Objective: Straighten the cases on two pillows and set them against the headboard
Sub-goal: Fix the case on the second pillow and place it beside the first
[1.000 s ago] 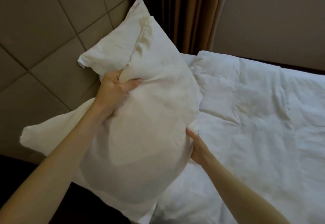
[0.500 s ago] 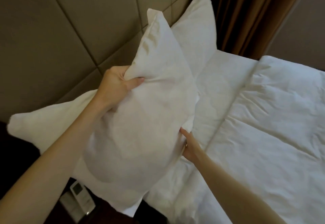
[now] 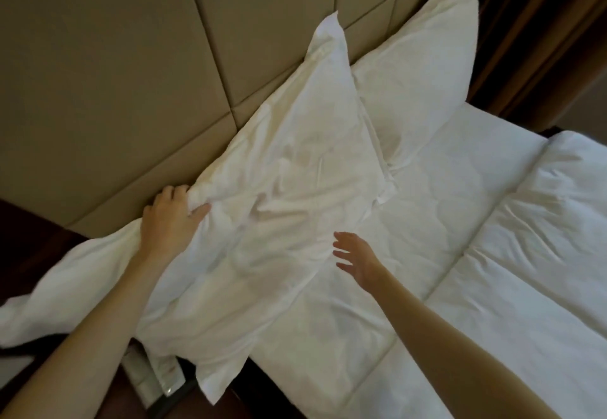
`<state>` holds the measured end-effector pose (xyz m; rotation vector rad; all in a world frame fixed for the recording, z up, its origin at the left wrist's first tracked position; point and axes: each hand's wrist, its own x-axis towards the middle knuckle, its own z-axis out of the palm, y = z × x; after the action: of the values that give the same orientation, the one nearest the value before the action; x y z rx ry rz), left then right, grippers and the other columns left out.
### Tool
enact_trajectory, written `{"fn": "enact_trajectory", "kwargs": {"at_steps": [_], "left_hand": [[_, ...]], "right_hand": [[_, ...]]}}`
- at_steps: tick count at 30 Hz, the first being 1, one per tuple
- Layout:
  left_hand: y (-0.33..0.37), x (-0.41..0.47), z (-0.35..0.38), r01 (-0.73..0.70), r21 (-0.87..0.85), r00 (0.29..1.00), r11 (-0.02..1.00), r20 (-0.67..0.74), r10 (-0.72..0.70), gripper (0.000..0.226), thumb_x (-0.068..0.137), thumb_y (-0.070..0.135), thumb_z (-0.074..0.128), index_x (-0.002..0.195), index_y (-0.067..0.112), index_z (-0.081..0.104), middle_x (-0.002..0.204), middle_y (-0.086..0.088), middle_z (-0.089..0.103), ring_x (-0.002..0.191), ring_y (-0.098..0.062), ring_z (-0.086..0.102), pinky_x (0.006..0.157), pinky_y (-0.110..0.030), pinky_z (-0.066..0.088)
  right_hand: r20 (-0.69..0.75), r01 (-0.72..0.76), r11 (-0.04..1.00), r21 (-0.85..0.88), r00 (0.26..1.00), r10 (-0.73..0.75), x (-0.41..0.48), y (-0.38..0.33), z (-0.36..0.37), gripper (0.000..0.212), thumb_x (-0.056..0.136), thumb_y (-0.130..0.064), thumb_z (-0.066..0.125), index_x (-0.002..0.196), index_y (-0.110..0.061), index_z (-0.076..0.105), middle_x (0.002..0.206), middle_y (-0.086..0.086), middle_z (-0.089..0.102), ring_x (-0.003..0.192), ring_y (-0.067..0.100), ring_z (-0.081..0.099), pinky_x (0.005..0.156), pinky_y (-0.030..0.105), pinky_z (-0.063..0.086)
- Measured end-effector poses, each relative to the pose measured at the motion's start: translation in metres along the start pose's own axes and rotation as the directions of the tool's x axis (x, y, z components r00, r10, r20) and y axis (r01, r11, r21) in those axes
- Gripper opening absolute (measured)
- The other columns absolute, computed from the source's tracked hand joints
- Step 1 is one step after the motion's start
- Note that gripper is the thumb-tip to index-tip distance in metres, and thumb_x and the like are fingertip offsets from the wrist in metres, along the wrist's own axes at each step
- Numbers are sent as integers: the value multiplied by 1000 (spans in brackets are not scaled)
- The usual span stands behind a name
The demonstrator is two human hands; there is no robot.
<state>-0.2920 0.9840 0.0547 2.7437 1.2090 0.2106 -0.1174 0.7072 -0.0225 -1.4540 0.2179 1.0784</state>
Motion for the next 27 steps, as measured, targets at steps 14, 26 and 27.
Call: {"fn": "enact_trajectory", "kwargs": {"at_steps": [14, 26, 27], "left_hand": [[11, 18, -40, 37, -94, 952, 995, -298, -63, 48, 89, 58, 47, 80, 11, 43, 75, -24, 64, 69, -44, 61, 56, -37, 31], [22, 10, -19, -174, -24, 921, 984, -357, 154, 35, 81, -10, 54, 114, 0, 58, 115, -20, 59, 94, -40, 57, 79, -47, 46], [32, 13, -16, -226, -29, 919, 974, -338, 203, 35, 84, -6, 54, 118, 1, 57, 120, -19, 58, 99, -39, 56, 85, -47, 46]], "right_hand": [[160, 233, 953, -193, 966, -204, 19, -93, 80, 53, 92, -22, 54, 143, -22, 37, 138, 6, 48, 127, 27, 43, 105, 44, 34], [74, 115, 924, -366, 993, -94, 17, -67, 51, 50, 93, -15, 54, 141, -5, 42, 146, 14, 46, 135, 30, 41, 110, 40, 30], [29, 112, 922, -372, 994, -108, 21, -68, 46, 46, 92, -14, 54, 136, -3, 48, 139, 13, 52, 129, 30, 46, 108, 39, 33]]}}
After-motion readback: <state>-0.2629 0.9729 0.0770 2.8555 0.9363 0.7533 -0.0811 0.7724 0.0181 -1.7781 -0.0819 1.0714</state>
